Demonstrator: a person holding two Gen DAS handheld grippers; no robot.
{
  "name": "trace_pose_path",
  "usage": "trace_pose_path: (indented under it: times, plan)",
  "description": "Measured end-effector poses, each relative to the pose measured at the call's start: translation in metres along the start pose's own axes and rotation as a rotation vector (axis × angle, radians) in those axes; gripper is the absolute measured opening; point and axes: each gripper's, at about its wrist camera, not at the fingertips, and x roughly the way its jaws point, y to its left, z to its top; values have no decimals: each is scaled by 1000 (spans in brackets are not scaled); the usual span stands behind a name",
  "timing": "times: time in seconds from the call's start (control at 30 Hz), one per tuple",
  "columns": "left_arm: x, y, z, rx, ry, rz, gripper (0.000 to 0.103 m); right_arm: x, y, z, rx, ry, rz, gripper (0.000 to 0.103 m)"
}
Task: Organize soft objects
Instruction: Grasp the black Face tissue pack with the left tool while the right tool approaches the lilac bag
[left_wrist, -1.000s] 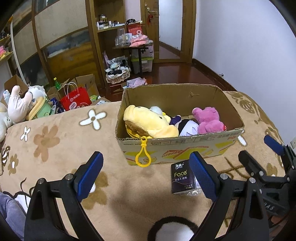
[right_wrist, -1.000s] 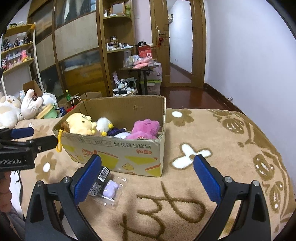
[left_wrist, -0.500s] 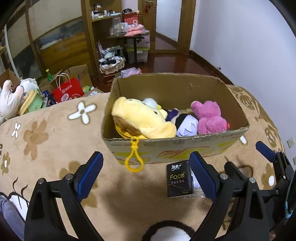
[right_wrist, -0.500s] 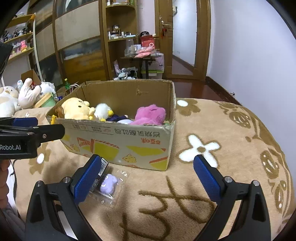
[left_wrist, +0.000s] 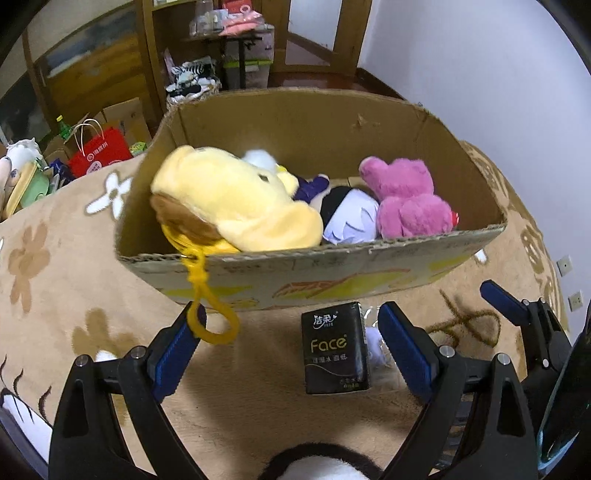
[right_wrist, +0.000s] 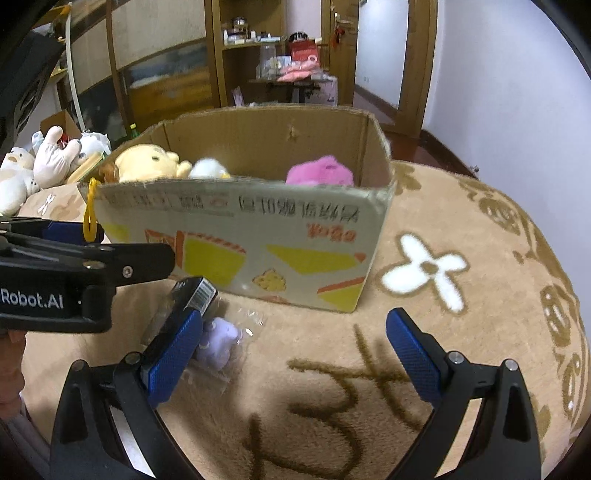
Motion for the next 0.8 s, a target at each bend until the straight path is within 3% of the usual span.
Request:
trace_pose_path:
  times: [0.33,0.6,0.7,0.8]
  plan:
    - [23,-2,-6,-3,86,-26,93,13,11,-9,-34,49,15,103]
    - [35,-17,-14,63,131,-11,93,21,17,-15,-50,75,30,103]
    - [41,-14,-15,54,159,-2,80,24,18,-18,-46,86,44,103]
    - [47,-7,-16,-2,204,-54,65,27,19,-21,-44,104,62,103]
